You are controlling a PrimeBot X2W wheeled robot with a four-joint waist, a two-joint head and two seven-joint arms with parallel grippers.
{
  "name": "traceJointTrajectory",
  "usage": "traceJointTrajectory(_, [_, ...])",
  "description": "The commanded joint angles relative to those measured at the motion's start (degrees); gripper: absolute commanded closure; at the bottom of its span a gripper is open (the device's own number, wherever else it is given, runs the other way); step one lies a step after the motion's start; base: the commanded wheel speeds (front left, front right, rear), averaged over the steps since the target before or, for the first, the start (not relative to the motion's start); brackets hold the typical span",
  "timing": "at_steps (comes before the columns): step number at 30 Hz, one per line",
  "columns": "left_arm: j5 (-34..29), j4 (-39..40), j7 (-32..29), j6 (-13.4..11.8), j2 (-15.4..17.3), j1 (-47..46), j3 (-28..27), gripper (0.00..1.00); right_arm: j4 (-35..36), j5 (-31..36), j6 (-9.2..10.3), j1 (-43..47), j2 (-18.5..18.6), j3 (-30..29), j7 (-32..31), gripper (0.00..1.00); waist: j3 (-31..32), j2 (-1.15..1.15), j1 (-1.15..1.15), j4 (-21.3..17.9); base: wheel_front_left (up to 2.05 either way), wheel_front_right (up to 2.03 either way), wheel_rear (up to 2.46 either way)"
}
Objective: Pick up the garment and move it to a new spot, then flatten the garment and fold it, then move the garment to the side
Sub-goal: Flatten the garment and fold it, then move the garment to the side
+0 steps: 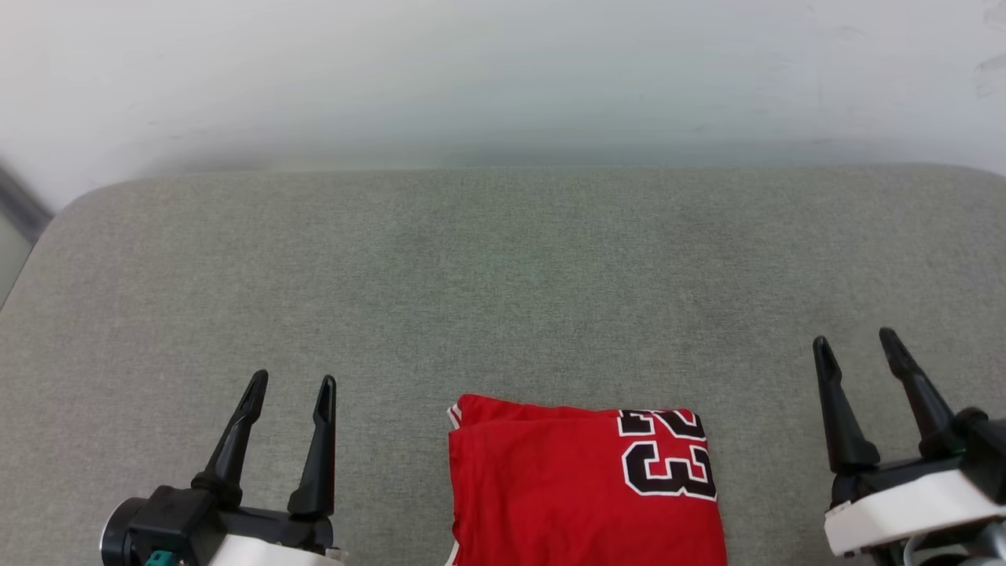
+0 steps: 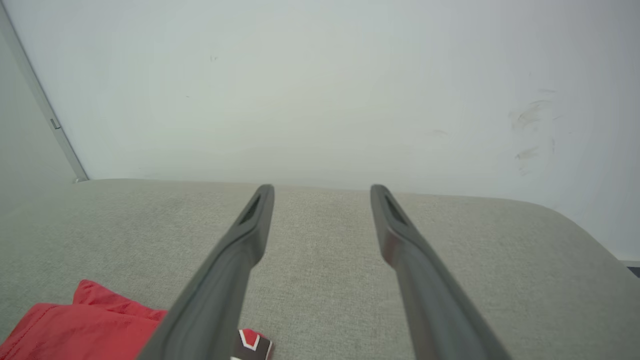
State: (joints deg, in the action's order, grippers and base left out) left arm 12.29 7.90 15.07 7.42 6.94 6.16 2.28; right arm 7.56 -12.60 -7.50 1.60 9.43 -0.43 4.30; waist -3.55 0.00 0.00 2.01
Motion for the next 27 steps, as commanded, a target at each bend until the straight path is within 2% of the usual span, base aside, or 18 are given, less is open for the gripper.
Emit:
traceJointTrajectory(1, [-0.2,0.1,0.1,0.1,0.0,0.6,0.1,0.0,0.4,-0.3,0.02,1.0,-0.8,-0.2,0.7,0.0,0.1,0.0,0.0,0.1,0.0,0.0,0.0])
traceJointTrajectory(7, [0.0,-0.3,0.1,0.1,-0.1,0.8,0.3,0.0,0.7,0.2,0.02,3.0,-3.1,-0.8,1.5,0.0,0.5,0.0,0.0,0.6,0.0,0.0,0.0])
traceJointTrajectory(22, [0.2,-2.1,0.1,0.1,0.6,0.1,1.8,0.0,0.0,-0.7,0.02,2.0,-3.3,0.4,-0.5,0.0,0.1,0.0,0.0,1.2,0.0,0.0,0.0])
traceJointTrajectory(27, [0.3,-1.7,0.1,0.1,0.6,-0.8,1.9,0.0,0.1,-1.9,0.02,1.8,-1.6,1.8,-7.3,0.0,-1.0,0.0,0.0,1.7,0.0,0.0,0.0])
